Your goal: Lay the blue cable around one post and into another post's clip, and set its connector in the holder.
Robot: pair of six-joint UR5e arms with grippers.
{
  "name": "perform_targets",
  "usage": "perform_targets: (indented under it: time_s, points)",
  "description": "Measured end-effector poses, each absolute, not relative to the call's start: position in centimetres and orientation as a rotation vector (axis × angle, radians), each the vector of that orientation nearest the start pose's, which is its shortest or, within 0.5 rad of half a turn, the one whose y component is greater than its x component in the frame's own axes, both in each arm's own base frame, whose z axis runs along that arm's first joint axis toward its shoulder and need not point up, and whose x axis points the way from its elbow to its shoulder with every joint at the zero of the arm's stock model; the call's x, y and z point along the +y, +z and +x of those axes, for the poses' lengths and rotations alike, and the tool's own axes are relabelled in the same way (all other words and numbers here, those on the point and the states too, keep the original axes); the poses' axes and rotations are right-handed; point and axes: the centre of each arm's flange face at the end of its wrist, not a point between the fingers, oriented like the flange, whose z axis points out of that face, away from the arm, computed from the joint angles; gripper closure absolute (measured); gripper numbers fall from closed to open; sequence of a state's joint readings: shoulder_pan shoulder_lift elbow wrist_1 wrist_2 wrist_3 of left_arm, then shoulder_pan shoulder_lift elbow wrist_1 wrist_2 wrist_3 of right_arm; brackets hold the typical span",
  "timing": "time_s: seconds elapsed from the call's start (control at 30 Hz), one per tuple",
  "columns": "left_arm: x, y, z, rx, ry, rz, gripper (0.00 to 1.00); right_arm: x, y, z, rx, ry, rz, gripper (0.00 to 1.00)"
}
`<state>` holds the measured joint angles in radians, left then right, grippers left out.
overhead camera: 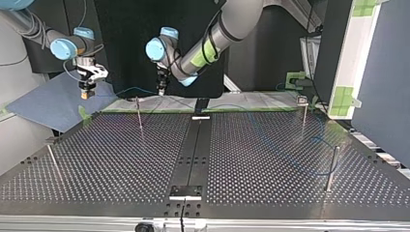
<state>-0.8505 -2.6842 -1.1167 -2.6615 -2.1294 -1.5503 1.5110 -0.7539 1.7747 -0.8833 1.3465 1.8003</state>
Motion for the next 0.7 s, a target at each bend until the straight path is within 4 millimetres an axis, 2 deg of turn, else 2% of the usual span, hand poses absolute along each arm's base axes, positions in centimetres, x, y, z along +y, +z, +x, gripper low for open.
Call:
perform_targets:
  time_s: [0.37, 0.7]
  points:
    - [-61.3, -0.5, 44.9, 1.700, -0.117, 0.344, 1.00, -60.8, 0.9, 11.7, -1.436, 1.436, 1.299, 0.53]
    - [-60.8, -2.0, 44.5, 1.719, -0.132, 0.391, 1.00, -61.0, 0.9, 11.7, -1.435, 1.439, 1.299, 0.53]
